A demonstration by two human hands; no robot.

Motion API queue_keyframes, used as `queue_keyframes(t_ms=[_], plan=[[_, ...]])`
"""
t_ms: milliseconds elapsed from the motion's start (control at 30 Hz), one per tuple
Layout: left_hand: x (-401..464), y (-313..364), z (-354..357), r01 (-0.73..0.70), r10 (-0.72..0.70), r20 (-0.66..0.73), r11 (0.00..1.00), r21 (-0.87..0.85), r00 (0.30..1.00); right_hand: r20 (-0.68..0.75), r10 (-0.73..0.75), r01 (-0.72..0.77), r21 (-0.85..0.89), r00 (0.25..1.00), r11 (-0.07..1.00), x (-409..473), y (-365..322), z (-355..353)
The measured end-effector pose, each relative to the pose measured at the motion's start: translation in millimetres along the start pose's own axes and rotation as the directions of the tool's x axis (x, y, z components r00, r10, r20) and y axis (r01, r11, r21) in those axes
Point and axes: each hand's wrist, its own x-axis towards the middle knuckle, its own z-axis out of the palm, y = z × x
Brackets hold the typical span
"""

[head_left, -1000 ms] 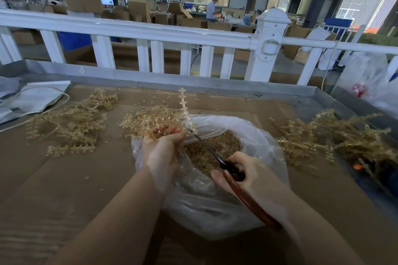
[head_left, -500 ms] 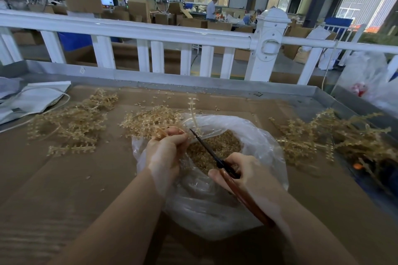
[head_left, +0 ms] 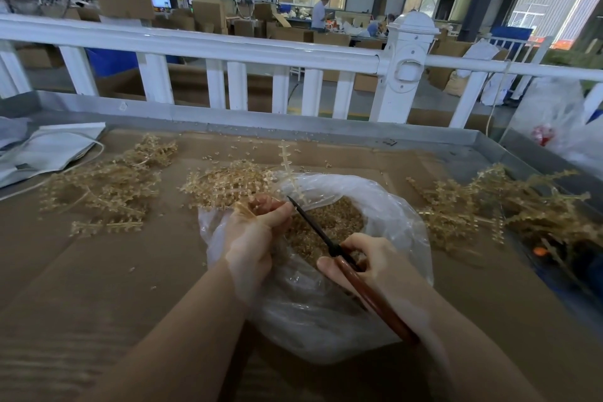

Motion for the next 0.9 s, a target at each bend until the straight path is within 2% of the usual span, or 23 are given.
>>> queue_keyframes(t_ms=[133,267,433,733,900], plan=[[-3.2,1.0,0.4,0.005,-0.006,0.010,0.999,0.044,1.000,0.020,0.001,-0.001,0.028,1.000,1.000,0.8,1.0,-0.3],[-1.4,-0.7,-0.3,0.043,-0.043,-0.015,0.998,-0.038,0.999,0.042,0.013,-0.013,0.014,0.999,1.000,1.3,1.7,0.4],[0.6,-0.4,-0.9,0.013,-0.013,0.003,0.990,-0.139,1.000,0.029,-0.010,0.010,-0.010,1.000,1.000,0.4,1.8,1.6],[-2.7,4.6,-3.3,0.082,-0.080,0.019,0.987,-0.135,0.997,0.042,-0.031,0.032,-0.026,0.999,0.999,-1.9,0.2,2.4],[-2.4,3.6,-1.1,0.102,-0.103,-0.001,0.991,-0.083,0.995,0.010,-0.016,0.017,-0.101,1.000,0.995,-1.1,0.7,5.0]])
